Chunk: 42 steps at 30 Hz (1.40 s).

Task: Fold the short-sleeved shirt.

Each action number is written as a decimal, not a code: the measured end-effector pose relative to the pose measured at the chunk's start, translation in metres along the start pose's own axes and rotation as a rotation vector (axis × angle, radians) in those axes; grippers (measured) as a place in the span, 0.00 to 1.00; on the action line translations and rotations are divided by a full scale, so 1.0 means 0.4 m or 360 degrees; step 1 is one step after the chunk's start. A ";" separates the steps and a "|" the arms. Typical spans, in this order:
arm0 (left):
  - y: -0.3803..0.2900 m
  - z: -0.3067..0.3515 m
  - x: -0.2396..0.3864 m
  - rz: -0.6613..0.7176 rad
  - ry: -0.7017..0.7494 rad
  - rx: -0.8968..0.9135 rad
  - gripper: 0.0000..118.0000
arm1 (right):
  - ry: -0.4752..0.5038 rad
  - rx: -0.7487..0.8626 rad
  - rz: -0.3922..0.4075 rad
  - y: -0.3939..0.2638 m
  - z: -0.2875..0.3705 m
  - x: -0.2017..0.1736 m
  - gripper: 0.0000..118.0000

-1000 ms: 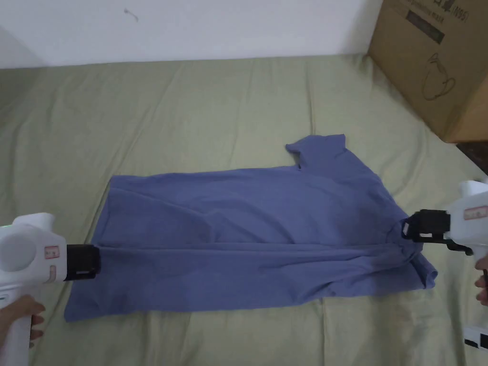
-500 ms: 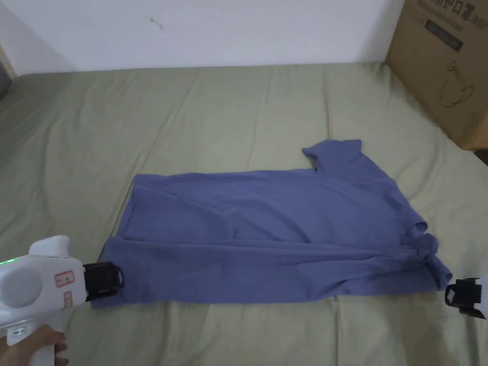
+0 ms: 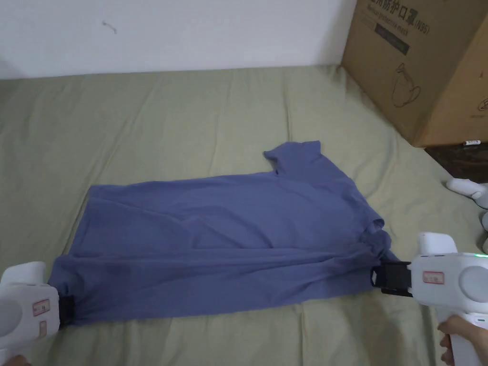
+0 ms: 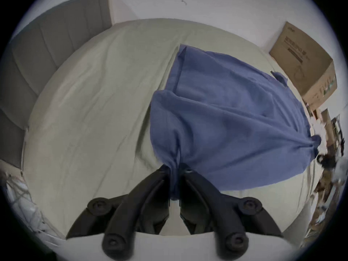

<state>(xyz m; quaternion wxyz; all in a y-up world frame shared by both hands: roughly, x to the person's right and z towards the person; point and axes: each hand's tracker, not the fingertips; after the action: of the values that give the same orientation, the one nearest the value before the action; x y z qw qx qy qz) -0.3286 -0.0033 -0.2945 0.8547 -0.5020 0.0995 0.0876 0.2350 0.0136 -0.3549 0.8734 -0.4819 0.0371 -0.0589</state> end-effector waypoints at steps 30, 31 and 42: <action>-0.256 0.194 -0.054 -0.0146 -0.0075 -0.0210 0.06 | 0.0040 -0.0298 -0.0165 -0.207 0.082 0.117 0.07; -0.275 0.184 -0.054 -0.0132 -0.0069 -0.0188 0.07 | 0.0041 -0.0283 -0.0193 -0.221 0.079 0.118 0.09; -0.184 0.229 -0.043 0.0042 -0.0121 0.0095 0.48 | -0.0064 -0.0037 0.0177 -0.075 0.174 0.010 0.49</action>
<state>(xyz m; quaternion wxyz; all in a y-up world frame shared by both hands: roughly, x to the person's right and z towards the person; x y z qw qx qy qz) -0.3194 0.0407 -0.1844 0.8711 -0.4713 0.0762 0.1150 0.2455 0.0556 -0.2925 0.8702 -0.4904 0.0470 -0.0001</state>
